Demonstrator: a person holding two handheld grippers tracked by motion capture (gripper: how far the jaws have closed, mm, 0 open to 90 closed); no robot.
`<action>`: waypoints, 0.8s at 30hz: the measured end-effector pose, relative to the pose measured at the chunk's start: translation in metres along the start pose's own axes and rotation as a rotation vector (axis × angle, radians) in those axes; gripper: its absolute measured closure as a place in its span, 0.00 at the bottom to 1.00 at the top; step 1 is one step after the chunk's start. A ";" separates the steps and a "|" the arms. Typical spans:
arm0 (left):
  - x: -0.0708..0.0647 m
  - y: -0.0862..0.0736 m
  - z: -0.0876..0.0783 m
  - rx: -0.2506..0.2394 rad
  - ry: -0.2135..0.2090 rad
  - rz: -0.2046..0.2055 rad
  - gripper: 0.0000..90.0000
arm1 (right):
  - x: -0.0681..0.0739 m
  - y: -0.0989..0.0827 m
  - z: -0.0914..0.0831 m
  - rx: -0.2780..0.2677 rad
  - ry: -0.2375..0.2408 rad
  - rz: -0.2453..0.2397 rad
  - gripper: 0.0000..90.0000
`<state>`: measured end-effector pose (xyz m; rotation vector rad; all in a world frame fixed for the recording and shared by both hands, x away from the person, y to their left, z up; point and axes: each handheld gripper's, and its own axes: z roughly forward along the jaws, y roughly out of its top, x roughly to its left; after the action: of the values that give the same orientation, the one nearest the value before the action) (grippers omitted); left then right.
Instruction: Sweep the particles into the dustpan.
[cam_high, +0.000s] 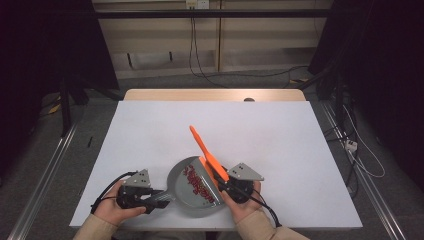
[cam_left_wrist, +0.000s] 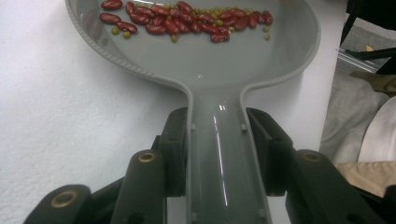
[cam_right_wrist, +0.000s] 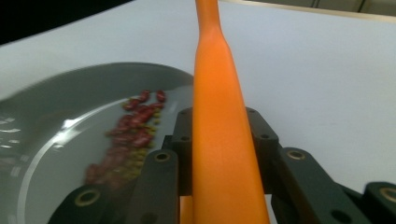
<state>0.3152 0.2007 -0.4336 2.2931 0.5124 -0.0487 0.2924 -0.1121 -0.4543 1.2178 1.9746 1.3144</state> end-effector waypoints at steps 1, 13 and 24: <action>0.000 0.000 0.000 0.001 0.000 -0.001 0.69 | 0.003 0.000 0.001 -0.011 0.003 -0.003 0.78; 0.001 -0.003 0.002 0.011 0.009 0.006 0.69 | 0.010 0.015 0.007 -0.122 0.067 0.054 0.79; -0.003 0.004 0.017 0.038 0.044 0.078 0.59 | -0.036 0.025 -0.017 -0.150 -0.005 0.056 0.79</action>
<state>0.3162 0.1854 -0.4421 2.3531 0.4475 0.0303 0.3079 -0.1477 -0.4274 1.2108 1.8143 1.4574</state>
